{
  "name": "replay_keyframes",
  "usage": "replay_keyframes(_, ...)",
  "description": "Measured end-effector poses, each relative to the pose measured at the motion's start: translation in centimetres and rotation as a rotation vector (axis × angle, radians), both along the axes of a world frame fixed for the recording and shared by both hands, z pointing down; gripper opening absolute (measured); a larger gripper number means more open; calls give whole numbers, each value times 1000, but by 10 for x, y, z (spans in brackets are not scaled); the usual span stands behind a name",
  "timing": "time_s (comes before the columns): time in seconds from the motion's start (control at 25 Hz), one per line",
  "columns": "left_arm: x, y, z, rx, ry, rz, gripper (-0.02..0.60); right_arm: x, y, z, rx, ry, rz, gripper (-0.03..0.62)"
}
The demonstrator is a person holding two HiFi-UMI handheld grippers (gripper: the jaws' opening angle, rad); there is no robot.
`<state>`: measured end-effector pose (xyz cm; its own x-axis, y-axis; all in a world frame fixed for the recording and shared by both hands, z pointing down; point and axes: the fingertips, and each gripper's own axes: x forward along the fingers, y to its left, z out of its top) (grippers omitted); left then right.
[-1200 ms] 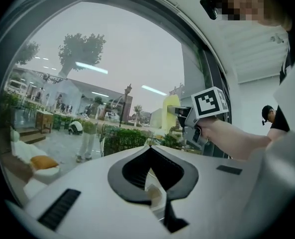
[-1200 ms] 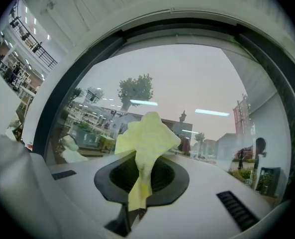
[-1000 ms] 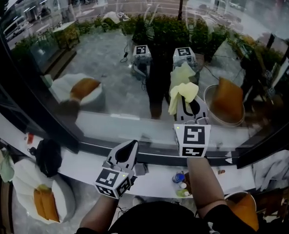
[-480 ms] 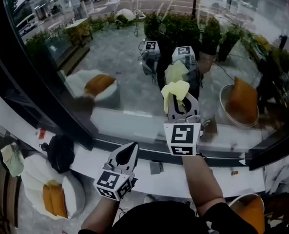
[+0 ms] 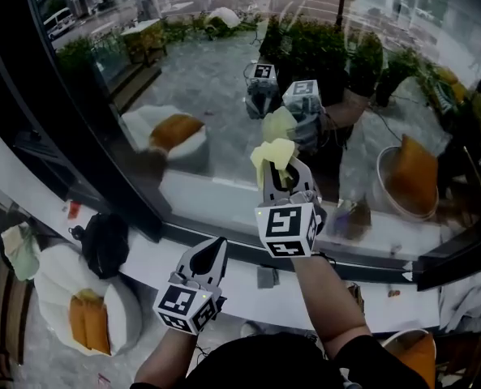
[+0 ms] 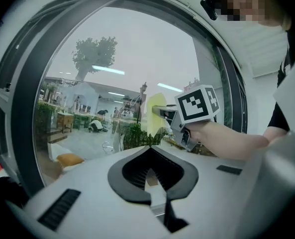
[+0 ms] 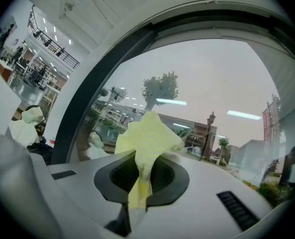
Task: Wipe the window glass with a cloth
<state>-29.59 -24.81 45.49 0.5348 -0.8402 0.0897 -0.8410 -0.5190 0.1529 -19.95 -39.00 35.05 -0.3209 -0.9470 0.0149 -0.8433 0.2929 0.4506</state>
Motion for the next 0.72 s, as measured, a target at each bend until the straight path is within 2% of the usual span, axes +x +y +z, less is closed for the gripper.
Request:
replay_keyframes(0.32, -20, -4, 2, -7, 7, -28, 8, -19, -5, 7, -5, 16, -13, 43)
replay_keyframes(0.72, -21, -3, -1, -3, 5, -23, 8, -21, -7, 6, -23, 8, -18, 43)
